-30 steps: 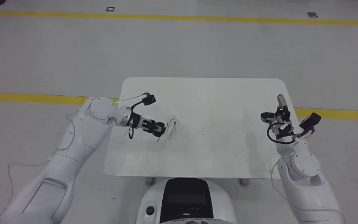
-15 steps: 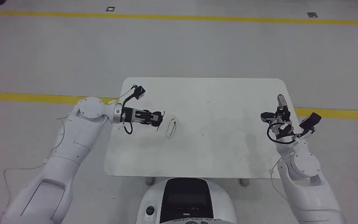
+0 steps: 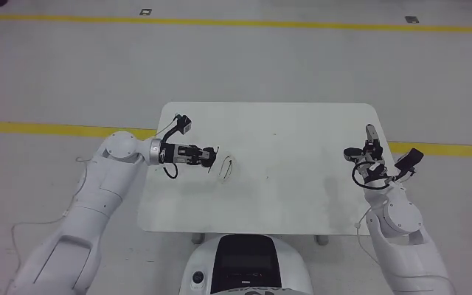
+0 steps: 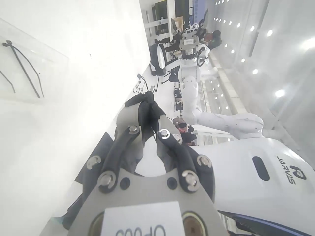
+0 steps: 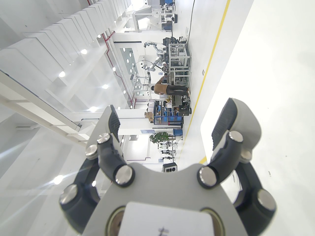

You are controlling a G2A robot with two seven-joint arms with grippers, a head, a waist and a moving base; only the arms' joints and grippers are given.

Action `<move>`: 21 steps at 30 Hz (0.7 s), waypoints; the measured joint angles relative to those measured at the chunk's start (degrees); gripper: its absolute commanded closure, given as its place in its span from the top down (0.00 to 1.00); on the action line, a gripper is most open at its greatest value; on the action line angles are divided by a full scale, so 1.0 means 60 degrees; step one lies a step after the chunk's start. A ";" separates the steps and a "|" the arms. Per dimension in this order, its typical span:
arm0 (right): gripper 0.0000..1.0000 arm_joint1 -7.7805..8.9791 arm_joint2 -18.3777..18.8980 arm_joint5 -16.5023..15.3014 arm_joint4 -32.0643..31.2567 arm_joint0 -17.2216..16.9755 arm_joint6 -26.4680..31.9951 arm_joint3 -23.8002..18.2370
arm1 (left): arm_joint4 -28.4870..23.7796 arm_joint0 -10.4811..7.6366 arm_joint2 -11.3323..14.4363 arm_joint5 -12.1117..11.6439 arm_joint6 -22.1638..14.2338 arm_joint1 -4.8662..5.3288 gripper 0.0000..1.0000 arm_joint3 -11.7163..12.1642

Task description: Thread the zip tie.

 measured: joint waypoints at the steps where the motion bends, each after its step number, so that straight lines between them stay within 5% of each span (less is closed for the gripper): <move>1: 1.00 0.0000 0.0000 0.0000 0.0000 0.0000 0.0000 0.0000 | 0.0000 0.0000 0.0000 0.0000 0.0000 0.0000 0.00 0.0000; 11: 1.00 0.0006 -0.0191 0.0214 -0.0344 0.0182 0.0516 0.0056 | 0.0000 0.0000 0.0000 0.0000 0.0000 0.0000 0.00 0.0000; 21: 1.00 -0.0087 -0.2948 0.1491 -0.3901 0.1975 0.2456 0.0652 | 0.0000 0.0000 0.0000 0.0000 0.0000 0.0000 0.00 0.0000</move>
